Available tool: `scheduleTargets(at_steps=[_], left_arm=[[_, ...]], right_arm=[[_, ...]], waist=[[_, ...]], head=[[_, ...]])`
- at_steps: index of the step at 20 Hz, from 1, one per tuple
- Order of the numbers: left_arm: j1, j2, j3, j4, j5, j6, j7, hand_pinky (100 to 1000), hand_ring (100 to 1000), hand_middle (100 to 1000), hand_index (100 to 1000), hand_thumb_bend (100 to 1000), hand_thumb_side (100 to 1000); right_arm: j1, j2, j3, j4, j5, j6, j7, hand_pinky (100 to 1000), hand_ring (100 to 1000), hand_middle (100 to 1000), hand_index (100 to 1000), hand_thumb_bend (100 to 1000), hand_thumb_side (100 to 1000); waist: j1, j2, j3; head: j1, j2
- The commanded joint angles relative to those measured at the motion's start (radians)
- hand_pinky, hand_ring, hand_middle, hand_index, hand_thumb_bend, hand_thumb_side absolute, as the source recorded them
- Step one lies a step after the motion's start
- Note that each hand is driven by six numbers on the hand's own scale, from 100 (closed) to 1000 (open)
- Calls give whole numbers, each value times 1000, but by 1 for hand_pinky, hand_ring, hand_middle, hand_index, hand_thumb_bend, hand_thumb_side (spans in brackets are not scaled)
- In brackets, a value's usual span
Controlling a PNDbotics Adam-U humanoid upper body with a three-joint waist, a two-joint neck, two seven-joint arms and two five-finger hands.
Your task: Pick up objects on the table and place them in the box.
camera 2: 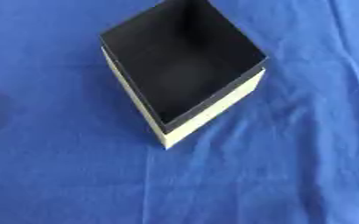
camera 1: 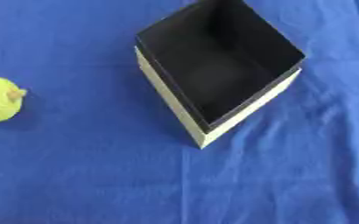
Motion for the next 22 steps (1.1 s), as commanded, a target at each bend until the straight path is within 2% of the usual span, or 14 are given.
scheduleTargets(at_steps=[1, 10, 14, 17, 22], left_arm=[[3, 24, 18, -14, 0, -1, -2, 537, 706, 688, 819, 352, 636], [-4, 46, 23, -14, -8, 17, 2, 544, 710, 692, 820, 360, 627], [-10, 71, 26, -14, -28, 66, -6, 550, 714, 697, 824, 361, 623], [-16, 97, 26, -14, -54, 109, -31, 563, 722, 708, 835, 388, 581], [-24, 164, 15, -14, -142, 175, -133, 627, 758, 748, 869, 450, 499]], right_arm=[[-14, -26, -14, -22, -8, 3, 0, 776, 715, 749, 759, 100, 100], [-12, -19, -16, -25, -16, 5, 5, 777, 717, 746, 761, 100, 100], [-14, -17, -15, -26, -18, 5, 7, 777, 716, 745, 761, 100, 100], [-13, -17, -17, -25, -20, 5, 8, 777, 717, 744, 762, 100, 100], [-13, -18, -16, -30, -21, 3, 8, 777, 715, 745, 761, 100, 100]], waist=[[-2, -250, 1], [2, -253, 5], [3, -253, 7], [3, -252, 7], [4, -250, 7]], head=[[16, 4], [26, 15], [36, 23], [34, 20], [23, 8]])
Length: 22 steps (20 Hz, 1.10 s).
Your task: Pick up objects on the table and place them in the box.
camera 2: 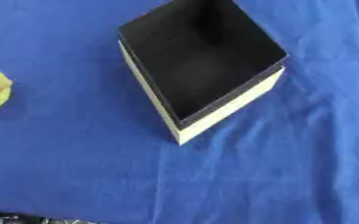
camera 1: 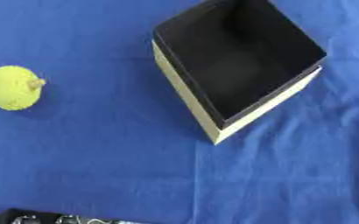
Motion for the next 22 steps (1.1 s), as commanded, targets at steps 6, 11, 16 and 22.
scheduleTargets(at_steps=[6, 11, 16, 22], left_arm=[[-57, 154, -38, -14, -145, 133, -371, 751, 821, 808, 911, 520, 454], [-116, 215, -74, -14, -219, 181, -598, 847, 877, 872, 930, 550, 479], [-170, 249, -107, -14, -260, 195, -752, 878, 884, 876, 927, 558, 425], [-230, 282, -149, -14, -262, 211, -849, 886, 872, 852, 903, 567, 451]], right_arm=[[-25, -13, -12, -29, -8, -5, 5, 777, 715, 744, 761, 100, 100], [-23, -10, -11, -37, -17, -6, 6, 777, 715, 743, 762, 100, 100], [-22, -7, -12, -44, -24, -4, 9, 778, 716, 742, 763, 100, 100], [-24, 1, -12, -47, -29, -1, 14, 779, 717, 741, 764, 100, 100]], waist=[[4, -250, -4], [2, -250, -8], [2, -251, -10], [2, -252, -13]], head=[[-3, -7], [2, -18], [19, -17], [23, -20]])
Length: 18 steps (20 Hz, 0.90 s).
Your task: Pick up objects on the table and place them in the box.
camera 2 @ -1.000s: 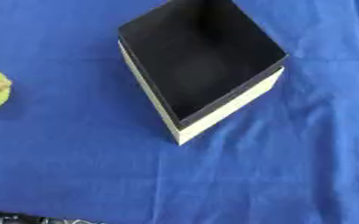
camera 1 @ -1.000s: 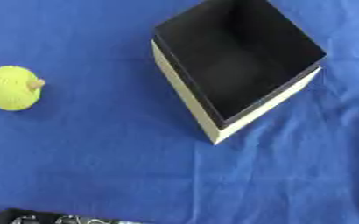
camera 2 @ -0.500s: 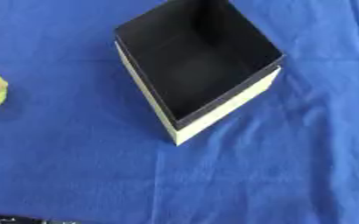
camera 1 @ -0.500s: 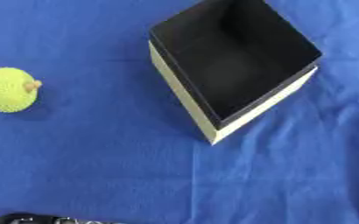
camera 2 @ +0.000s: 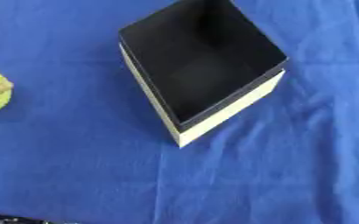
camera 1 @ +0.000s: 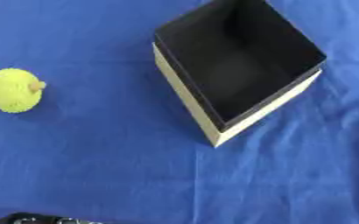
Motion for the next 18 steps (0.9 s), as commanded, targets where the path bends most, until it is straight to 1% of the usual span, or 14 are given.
scheduleTargets(at_steps=[1, 3, 4, 5, 13, 14, 18], left_arm=[[-30, 54, -11, -14, 0, 16, -49, 890, 874, 854, 904, 574, 458], [-54, 59, -24, -12, 12, 27, -78, 899, 879, 858, 909, 575, 459], [-69, 59, -32, -10, 20, 31, -93, 945, 883, 865, 911, 570, 451], [-86, 59, -40, -4, 28, 34, -108, 954, 883, 866, 910, 570, 444], [-220, 52, -108, 77, 66, 14, -213, 949, 885, 869, 911, 558, 335], [-235, 52, -115, 91, 65, 11, -225, 954, 889, 873, 910, 537, 277], [-285, 45, -138, 147, 56, 3, -274, 955, 892, 874, 908, 513, 202]], right_arm=[[-18, -17, -12, -18, -9, 3, 2, 779, 717, 740, 764, 100, 100], [-18, -14, -12, -18, -10, 4, 3, 779, 717, 739, 764, 100, 100], [-18, -13, -12, -18, -11, 4, 3, 780, 717, 738, 765, 100, 100], [-19, -10, -12, -18, -11, 5, 4, 780, 717, 738, 765, 100, 100], [-27, 2, -9, -16, -14, 6, 9, 781, 717, 735, 765, 100, 100], [-28, 3, -9, -15, -15, 5, 9, 781, 717, 734, 765, 100, 100], [-30, 7, -8, -12, -16, 5, 11, 782, 718, 732, 765, 100, 100]], waist=[[2, -253, -2], [2, -253, -3], [2, -253, -4], [1, -254, -5], [-3, -252, -14], [-4, -252, -15], [-5, -250, -16]], head=[[4, -10], [5, -9], [7, -8], [7, -6], [9, 0], [10, -1], [14, -2]])
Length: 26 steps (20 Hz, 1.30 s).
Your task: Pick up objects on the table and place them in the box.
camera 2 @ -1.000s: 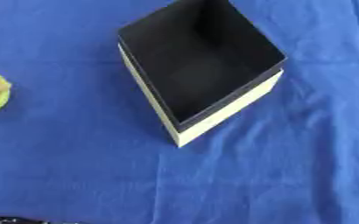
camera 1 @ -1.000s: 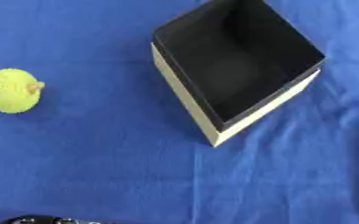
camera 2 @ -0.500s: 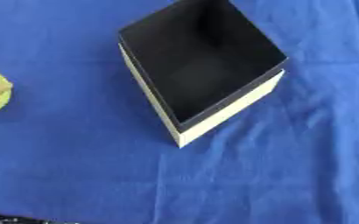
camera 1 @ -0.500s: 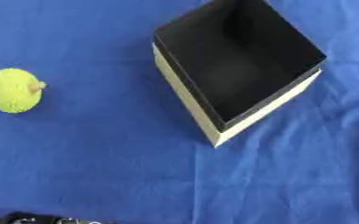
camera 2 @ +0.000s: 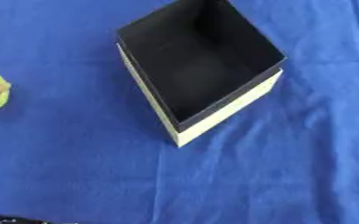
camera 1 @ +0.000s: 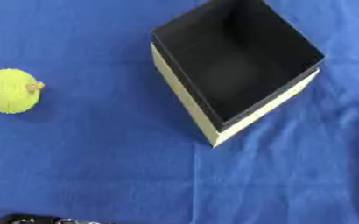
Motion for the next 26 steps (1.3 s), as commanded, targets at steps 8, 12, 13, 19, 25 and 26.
scheduleTargets(at_steps=[8, 12, 13, 19, 25, 26], left_arm=[[-67, 26, -27, 90, -15, -22, -99, 962, 895, 875, 909, 452, 100], [-75, 22, -33, 114, -4, -39, -125, 949, 889, 869, 904, 433, 100], [-77, 22, -34, 124, -1, -40, -127, 948, 888, 868, 905, 438, 100], [-90, 19, -49, 156, 5, -51, -144, 949, 891, 871, 910, 470, 100], [-127, -3, -76, 197, -12, -53, -150, 958, 905, 880, 915, 497, 100], [-136, -9, -82, 207, -17, -55, -152, 959, 906, 880, 915, 497, 100]], right_arm=[[-22, -13, -9, -9, -10, -1, 4, 781, 716, 727, 765, 100, 100], [-22, -12, -11, -9, -6, 1, 2, 781, 714, 726, 763, 100, 100], [-22, -11, -11, -9, -4, 1, 1, 781, 714, 726, 763, 100, 100], [-25, -7, -9, -7, 1, 0, 0, 781, 714, 724, 763, 100, 100], [-28, 0, -8, -4, -1, -1, 3, 782, 715, 722, 764, 100, 100], [-29, 1, -8, -3, -1, -1, 4, 782, 716, 721, 764, 100, 100]], waist=[[-4, -251, -2], [-4, -251, -3], [-3, -251, -3], [-3, -250, -5], [-3, -250, -7], [-4, -250, -7]], head=[[9, -6], [10, -5], [10, -5], [12, -3], [15, -3], [16, -3]])
